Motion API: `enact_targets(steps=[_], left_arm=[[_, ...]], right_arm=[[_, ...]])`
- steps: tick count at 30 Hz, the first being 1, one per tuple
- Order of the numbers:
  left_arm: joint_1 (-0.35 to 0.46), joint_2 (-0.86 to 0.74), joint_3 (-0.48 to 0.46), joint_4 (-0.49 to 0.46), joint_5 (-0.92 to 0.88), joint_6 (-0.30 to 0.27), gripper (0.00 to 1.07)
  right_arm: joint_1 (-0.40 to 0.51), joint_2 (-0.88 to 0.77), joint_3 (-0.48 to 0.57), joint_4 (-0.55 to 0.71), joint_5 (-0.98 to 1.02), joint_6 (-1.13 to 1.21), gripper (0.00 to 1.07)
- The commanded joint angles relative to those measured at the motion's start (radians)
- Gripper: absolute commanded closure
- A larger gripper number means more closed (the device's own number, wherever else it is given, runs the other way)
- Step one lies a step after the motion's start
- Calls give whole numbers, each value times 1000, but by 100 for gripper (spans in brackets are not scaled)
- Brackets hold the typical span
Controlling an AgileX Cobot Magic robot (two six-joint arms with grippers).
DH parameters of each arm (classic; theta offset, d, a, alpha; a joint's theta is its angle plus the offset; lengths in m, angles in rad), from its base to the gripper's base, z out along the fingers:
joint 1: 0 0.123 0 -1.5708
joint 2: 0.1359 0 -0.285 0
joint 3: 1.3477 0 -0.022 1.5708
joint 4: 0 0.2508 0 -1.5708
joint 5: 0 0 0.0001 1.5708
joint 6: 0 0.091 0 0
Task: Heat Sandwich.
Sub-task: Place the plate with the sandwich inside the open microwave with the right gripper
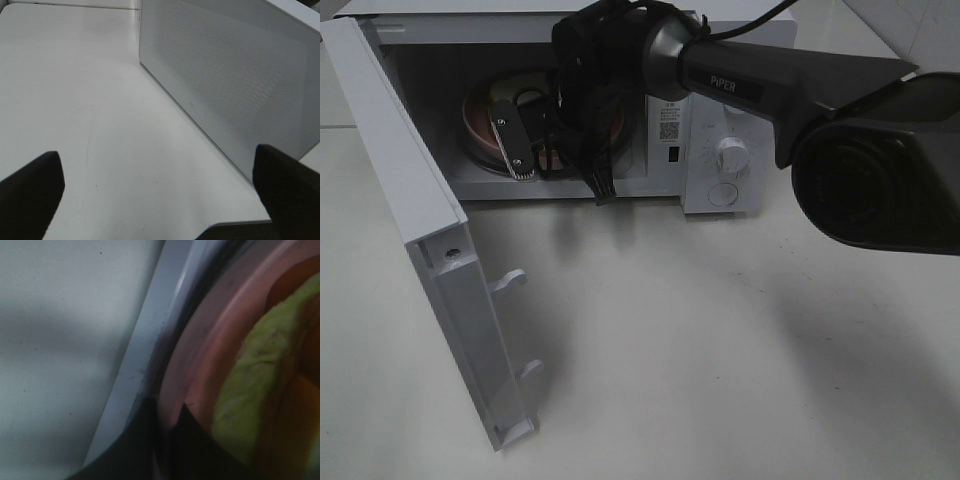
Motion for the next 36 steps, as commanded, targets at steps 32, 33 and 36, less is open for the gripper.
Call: enact_targets(steps=[32,33,36], left_arm=[[-3,-16,2,-10,-14,2,10],[-3,-16,2,-10,-14,2,10],[-3,-16,2,-10,-14,2,10]], right_arm=[[2,-338,562,29,-347,42,30],[2,-360,598,29,-349,48,30],[-1,-426,699,31,-396,55,30]])
